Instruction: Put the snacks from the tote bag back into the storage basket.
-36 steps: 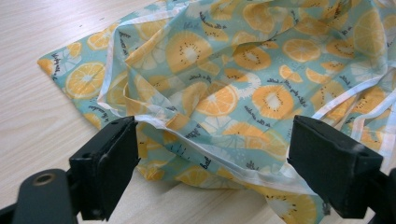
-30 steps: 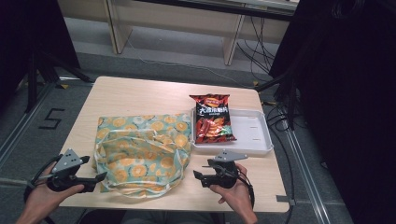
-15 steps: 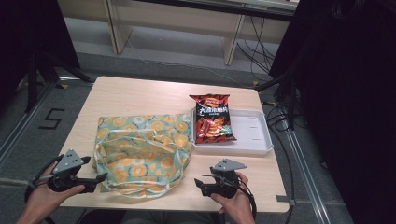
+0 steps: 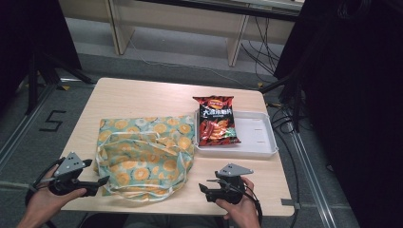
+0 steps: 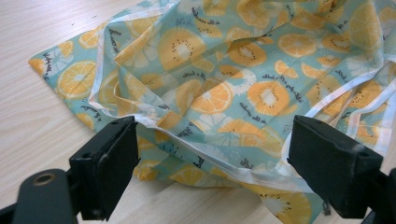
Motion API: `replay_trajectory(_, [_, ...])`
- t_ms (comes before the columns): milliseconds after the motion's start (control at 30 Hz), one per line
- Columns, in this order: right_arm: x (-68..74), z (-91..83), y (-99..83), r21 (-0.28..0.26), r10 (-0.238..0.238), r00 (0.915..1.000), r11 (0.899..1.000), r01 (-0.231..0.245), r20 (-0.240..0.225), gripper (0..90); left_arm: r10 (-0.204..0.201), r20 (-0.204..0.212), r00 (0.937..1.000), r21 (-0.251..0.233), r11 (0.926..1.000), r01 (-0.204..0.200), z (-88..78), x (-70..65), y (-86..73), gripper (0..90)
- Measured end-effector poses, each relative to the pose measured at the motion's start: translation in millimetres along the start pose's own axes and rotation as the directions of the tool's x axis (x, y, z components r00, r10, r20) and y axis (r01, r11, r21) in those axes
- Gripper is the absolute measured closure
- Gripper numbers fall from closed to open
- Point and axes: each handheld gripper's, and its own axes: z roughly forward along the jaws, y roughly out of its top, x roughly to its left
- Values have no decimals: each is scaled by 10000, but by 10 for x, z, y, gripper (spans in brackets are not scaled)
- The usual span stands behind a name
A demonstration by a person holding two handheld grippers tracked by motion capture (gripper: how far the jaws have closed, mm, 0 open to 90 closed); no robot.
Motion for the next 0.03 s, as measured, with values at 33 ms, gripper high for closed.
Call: replay_trajectory(33, [-7,-3,3,-9,-78,10000,10000,78,54,262,-27,-8,10000,-20,10000,27,1,-1,0,154])
